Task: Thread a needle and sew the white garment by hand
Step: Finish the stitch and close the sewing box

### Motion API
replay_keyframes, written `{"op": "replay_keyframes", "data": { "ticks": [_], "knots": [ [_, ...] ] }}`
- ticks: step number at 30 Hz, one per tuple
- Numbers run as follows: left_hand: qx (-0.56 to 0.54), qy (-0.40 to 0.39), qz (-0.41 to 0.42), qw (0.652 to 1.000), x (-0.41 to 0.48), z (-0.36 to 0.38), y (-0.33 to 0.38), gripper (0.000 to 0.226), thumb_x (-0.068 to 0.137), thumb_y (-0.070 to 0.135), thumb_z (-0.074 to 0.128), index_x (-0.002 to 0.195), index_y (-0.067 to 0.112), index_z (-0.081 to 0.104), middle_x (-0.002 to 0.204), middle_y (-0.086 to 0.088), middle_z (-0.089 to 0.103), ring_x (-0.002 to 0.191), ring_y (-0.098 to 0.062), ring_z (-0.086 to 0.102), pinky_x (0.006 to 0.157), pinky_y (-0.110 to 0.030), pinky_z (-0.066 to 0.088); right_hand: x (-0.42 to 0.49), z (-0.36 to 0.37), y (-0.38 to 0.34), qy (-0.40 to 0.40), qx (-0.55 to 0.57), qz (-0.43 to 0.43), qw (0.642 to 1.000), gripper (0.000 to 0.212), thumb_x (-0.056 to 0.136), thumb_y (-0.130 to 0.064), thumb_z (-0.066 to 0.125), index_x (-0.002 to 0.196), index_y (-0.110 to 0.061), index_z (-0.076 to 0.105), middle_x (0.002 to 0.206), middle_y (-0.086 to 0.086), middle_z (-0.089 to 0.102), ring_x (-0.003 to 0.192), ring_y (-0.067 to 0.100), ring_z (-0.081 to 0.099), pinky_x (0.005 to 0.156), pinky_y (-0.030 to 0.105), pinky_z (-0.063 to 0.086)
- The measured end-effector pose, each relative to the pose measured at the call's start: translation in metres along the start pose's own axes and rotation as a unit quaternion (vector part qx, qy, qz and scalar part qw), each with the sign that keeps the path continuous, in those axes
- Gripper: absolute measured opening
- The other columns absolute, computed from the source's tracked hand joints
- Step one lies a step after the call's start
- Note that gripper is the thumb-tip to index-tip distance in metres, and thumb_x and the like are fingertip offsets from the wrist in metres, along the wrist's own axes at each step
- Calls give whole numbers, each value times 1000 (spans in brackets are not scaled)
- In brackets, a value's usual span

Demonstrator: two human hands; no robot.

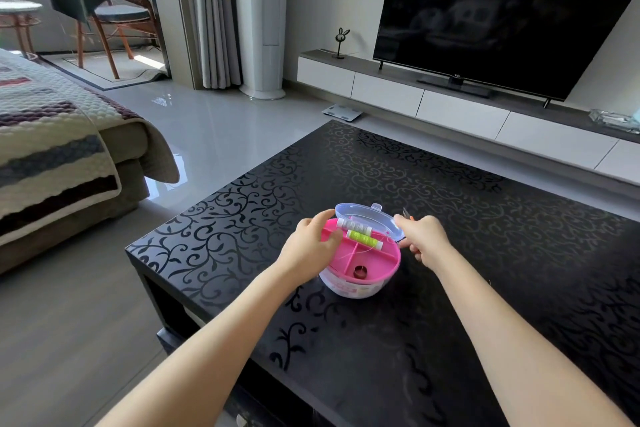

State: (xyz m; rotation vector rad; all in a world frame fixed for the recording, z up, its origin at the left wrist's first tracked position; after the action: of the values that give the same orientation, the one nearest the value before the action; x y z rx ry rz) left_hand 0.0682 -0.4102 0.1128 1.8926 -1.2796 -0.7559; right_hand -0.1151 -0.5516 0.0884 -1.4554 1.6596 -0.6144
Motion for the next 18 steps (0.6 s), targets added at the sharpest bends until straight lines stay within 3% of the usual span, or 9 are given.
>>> {"op": "replay_keyframes", "data": {
  "ticks": [4, 7, 9, 12, 15, 18],
  "knots": [
    [-154, -13, -54, 987, -7, 4, -18, 57, 99, 37, 40, 150, 28, 16, 146, -3, 42, 129, -19, 45, 105, -31, 36, 5, 17, 18, -45, 171, 73, 981, 9, 85, -6, 61, 83, -9, 53, 62, 3, 43, 34, 5, 28, 30, 15, 20],
    [-265, -4, -78, 961, -9, 1, -28, 58, 99, 43, 36, 150, 30, 13, 146, -2, 40, 125, -20, 49, 106, -37, 39, -5, 3, 0, -46, 275, 2, 960, 16, 83, 1, 59, 91, -13, 57, 76, 6, 60, 36, 5, 27, 31, 17, 19],
    [-329, -4, -90, 940, -10, 0, -31, 56, 101, 44, 30, 150, 25, 13, 139, -5, 46, 118, -21, 53, 96, -35, 44, -20, -7, -16, -79, 333, -64, 937, 26, 84, 3, 54, 104, -12, 61, 93, 7, 70, 37, 5, 29, 33, 17, 19],
    [-385, -8, -105, 917, -13, 1, -36, 57, 100, 49, 25, 150, 21, 17, 127, -9, 53, 111, -23, 57, 88, -34, 43, -52, -17, -28, -122, 295, -155, 935, 42, 73, 9, 43, 104, -10, 64, 106, 4, 71, 42, 9, 35, 36, 17, 23],
    [-409, -8, -105, 907, -14, 1, -37, 58, 98, 53, 26, 150, 26, 18, 133, -12, 53, 108, -22, 57, 88, -34, 43, -81, -16, -27, -141, 186, -232, 944, 48, 57, -3, 40, 95, -8, 69, 107, -2, 70, 48, 6, 44, 43, 19, 29],
    [-376, -21, -84, 923, -15, 4, -33, 57, 97, 55, 32, 147, 27, 26, 134, -5, 54, 117, -20, 55, 98, -35, 43, -97, -5, -18, -160, 106, -286, 939, 31, 69, -8, 49, 90, -12, 72, 112, -5, 68, 52, 0, 48, 54, 16, 38]
  ]
}}
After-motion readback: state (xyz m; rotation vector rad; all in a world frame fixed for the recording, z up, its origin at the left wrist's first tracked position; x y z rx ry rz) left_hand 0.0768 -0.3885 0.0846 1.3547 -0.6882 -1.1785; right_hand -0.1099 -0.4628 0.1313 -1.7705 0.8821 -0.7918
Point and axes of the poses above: each hand's wrist, its own x-axis towards the middle knuckle, its own z-axis out of the palm, y = z × x, the point moved 10 cm from there along x, towards the middle knuckle
